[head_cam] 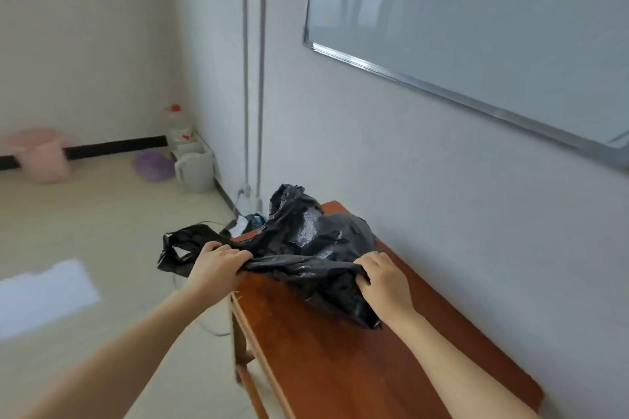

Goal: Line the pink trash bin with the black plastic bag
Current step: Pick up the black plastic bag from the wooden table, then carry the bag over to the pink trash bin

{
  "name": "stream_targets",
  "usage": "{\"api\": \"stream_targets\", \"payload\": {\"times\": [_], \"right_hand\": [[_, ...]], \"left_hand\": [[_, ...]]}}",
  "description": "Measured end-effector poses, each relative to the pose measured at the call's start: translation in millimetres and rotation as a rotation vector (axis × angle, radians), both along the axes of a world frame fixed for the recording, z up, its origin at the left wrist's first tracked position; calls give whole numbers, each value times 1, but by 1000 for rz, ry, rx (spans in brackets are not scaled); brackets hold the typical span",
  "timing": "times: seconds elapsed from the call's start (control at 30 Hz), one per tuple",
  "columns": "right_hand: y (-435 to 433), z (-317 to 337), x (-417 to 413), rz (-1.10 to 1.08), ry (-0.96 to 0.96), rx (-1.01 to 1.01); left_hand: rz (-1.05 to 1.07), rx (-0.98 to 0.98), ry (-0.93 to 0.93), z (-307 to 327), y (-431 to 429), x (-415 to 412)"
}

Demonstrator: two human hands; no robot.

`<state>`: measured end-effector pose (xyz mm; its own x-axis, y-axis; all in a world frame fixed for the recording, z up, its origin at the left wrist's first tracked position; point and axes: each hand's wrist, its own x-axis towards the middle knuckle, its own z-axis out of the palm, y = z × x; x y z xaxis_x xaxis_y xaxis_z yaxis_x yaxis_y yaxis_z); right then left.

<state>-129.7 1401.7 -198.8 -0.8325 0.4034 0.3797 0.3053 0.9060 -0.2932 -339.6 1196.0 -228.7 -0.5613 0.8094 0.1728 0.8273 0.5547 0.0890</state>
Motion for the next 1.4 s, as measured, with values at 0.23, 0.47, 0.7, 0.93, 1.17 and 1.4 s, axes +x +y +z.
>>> {"api": "stream_targets", "payload": {"times": [0.23, 0.47, 0.7, 0.93, 1.17, 1.4], "right_hand": [[-101, 2, -61, 470, 60, -35], [-210, 5, -106, 671, 45, -25], [-291, 7, -174, 655, -68, -7], [-349, 9, -230, 584, -160, -56], [-344, 5, -280, 533, -245, -93], [-319, 8, -380, 556, -240, -181]], "left_hand": [[424, 125, 38, 14, -179, 53], [661, 118, 57, 27, -300, 86], [719, 132, 83, 21, -382, 45], [687, 178, -34, 9, -441, -22], [665, 212, -150, -7, -434, -86], [662, 212, -207, 2, -413, -189]]}}
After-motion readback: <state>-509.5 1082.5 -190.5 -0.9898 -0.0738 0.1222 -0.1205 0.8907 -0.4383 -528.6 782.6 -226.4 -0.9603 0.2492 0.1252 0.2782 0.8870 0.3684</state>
